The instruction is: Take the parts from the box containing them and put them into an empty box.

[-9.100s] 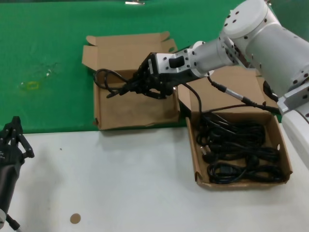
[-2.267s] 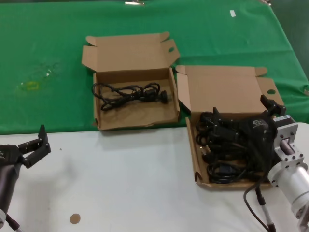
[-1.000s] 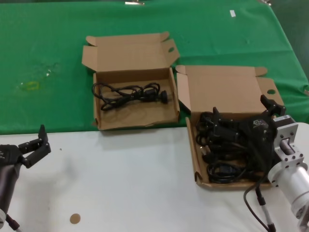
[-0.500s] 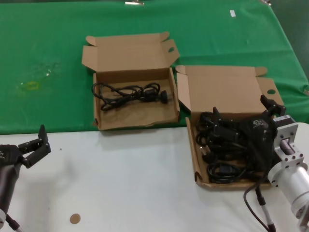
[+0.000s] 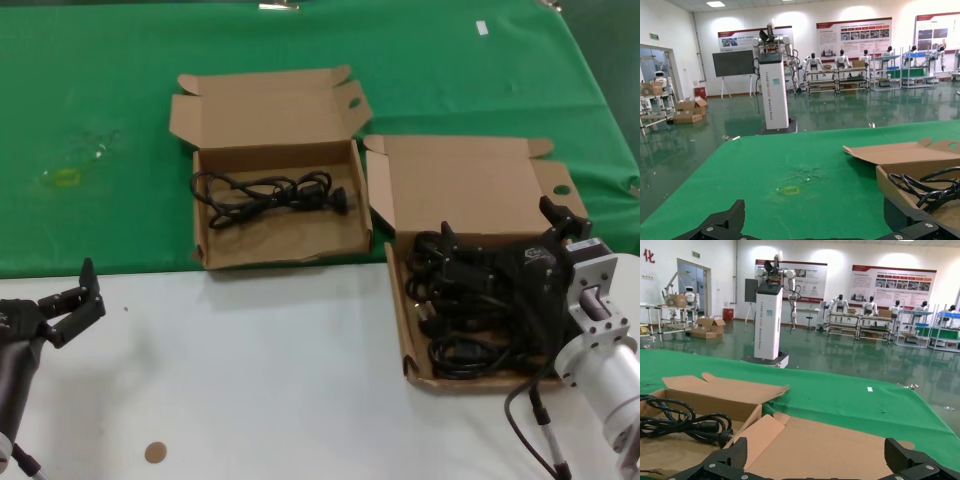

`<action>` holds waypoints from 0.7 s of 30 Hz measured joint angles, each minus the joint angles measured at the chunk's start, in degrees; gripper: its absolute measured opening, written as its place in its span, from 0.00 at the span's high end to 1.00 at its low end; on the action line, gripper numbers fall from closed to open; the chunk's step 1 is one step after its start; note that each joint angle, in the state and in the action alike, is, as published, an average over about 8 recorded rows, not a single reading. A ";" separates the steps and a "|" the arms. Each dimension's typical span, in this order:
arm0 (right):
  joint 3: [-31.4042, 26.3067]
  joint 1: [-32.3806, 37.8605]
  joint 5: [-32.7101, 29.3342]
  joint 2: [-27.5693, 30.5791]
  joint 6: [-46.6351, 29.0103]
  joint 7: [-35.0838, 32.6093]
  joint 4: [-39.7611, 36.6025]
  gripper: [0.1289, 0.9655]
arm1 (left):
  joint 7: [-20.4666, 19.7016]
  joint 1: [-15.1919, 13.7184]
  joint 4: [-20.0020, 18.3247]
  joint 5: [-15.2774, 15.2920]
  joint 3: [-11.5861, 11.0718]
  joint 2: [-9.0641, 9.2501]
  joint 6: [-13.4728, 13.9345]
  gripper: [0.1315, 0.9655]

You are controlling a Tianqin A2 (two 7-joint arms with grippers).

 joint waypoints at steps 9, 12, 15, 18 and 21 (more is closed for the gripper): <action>0.00 0.00 0.00 0.00 0.00 0.00 0.00 0.00 | 0.00 0.00 0.00 0.00 0.00 0.00 0.00 0.00; 0.00 0.00 0.00 0.00 0.00 0.00 0.00 0.00 | 0.00 0.00 0.00 0.00 0.00 0.00 0.00 0.00; 0.00 0.00 0.00 0.00 0.00 0.00 0.00 0.00 | 0.00 0.00 0.00 0.00 0.00 0.00 0.00 0.00; 0.00 0.00 0.00 0.00 0.00 0.00 0.00 0.00 | 0.00 0.00 0.00 0.00 0.00 0.00 0.00 0.00; 0.00 0.00 0.00 0.00 0.00 0.00 0.00 0.00 | 0.00 0.00 0.00 0.00 0.00 0.00 0.00 0.00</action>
